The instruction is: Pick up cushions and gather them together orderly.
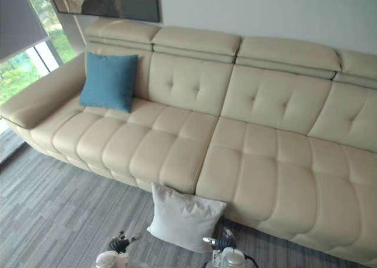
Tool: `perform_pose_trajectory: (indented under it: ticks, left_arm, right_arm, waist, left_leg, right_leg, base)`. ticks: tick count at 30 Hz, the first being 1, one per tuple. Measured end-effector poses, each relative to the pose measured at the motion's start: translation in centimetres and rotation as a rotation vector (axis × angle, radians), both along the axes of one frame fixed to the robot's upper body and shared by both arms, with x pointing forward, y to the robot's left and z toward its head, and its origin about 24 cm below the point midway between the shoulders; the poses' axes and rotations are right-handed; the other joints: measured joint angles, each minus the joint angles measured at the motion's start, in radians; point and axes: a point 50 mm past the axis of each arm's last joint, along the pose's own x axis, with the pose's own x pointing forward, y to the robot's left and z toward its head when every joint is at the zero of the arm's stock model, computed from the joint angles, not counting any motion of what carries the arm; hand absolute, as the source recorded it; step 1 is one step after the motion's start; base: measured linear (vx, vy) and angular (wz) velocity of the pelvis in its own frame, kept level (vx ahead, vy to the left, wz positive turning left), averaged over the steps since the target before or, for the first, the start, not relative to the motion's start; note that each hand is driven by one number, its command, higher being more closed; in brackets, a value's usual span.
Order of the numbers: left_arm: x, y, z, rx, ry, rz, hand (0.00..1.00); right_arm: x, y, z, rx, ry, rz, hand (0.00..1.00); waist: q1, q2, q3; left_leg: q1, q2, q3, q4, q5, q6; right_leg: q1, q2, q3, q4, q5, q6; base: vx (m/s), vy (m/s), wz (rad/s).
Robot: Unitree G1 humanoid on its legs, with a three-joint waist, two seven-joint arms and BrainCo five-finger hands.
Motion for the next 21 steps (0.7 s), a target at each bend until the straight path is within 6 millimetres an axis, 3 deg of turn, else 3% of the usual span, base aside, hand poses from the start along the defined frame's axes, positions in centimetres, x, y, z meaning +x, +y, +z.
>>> perform_pose_trajectory:
  ticks: [3,4,8,9,10,11,12,17,21]
  left_arm:
    - [0.4,0.0,0.3,0.003,-0.027,0.004,0.0]
    - [0.4,0.0,0.3,0.004,-0.027,0.004,0.0]
    - [0.5,0.1,0.4,0.011,-0.031,0.005,0.0]
    - [0.6,0.3,0.4,0.016,-0.032,0.006,0.0]
    - [0.5,0.5,0.4,0.024,-0.029,0.003,0.0]
    - [0.5,1.0,0.4,0.04,-0.022,-0.012,0.0]
    - [0.5,1.1,0.4,0.044,-0.022,-0.013,0.0]
    - [0.3,1.2,0.2,0.043,-0.002,-0.006,0.0]
    - [0.4,1.1,0.2,0.046,0.0,-0.017,0.0]
  right_arm:
    - [-0.2,-0.1,-0.1,0.002,0.008,-0.016,0.0]
    - [-0.2,-0.1,-0.1,0.002,0.008,-0.016,0.0]
    - [-0.1,-0.1,-0.1,0.006,0.005,-0.036,0.0]
    - [-0.2,0.1,-0.1,0.01,0.012,-0.036,0.0]
    - [-0.3,0.1,-0.1,0.011,0.014,-0.036,0.0]
    - [-0.5,0.7,-0.3,0.025,0.022,-0.035,0.0]
    - [-0.7,0.9,-0.4,0.033,0.03,-0.039,0.0]
    - [-0.9,0.7,-0.4,0.041,0.032,-0.095,0.0]
    - [-0.8,0.4,-0.4,0.031,0.029,-0.127,0.0]
  waist:
    - [0.01,0.01,0.005]
    - [0.009,0.01,0.005]
    - [0.01,0.006,0.008]
    - [0.013,0.001,0.006]
    - [0.012,-0.005,0.001]
    - [0.008,-0.031,-0.011]
    - [0.009,-0.035,-0.012]
    - [0.009,-0.045,-0.017]
    - [0.008,-0.033,-0.009]
  left_leg:
    - [-0.128,0.051,-0.072,0.297,-0.013,0.009]
    - [-0.135,0.051,-0.075,0.308,-0.018,0.011]
    - [-0.169,-0.001,-0.128,0.135,-0.045,0.015]
    - [-0.147,-0.045,-0.18,0.043,-0.023,-0.018]
    - [-0.142,-0.055,-0.173,0.029,-0.02,-0.013]
    - [-0.129,-0.071,-0.152,0.003,-0.016,-0.002]
    - [-0.129,-0.081,-0.139,0.0,-0.017,0.001]
    - [-0.077,-0.111,-0.099,-0.034,-0.01,0.013]
    - [-0.063,-0.104,-0.087,-0.046,-0.01,0.014]
  right_leg:
    - [0.058,0.033,0.001,-0.016,-0.019,-0.021]
    - [0.06,0.035,0.006,-0.016,-0.021,-0.022]
    - [0.07,0.028,0.072,-0.013,-0.029,-0.004]
    - [0.063,0.017,0.11,0.003,-0.038,0.024]
    - [0.062,0.013,0.117,-0.003,-0.036,0.032]
    - [0.068,-0.006,0.129,-0.036,-0.025,0.049]
    - [0.073,-0.013,0.137,-0.055,-0.015,0.058]
    - [0.11,-0.042,0.165,-0.096,0.007,0.074]
    - [0.111,-0.034,0.173,-0.094,0.007,0.074]
  base:
    - [0.13,-0.137,-0.06]
    - [0.13,0.001,-0.42]
    - [0.14,0.109,-0.53]
    - [0.14,0.199,-0.47]
    - [0.21,0.239,-0.36]
    - [0.17,0.144,-0.17]
    - [0.17,0.144,-0.18]
    - [0.13,0.115,-0.18]
    - [0.08,0.017,-0.12]
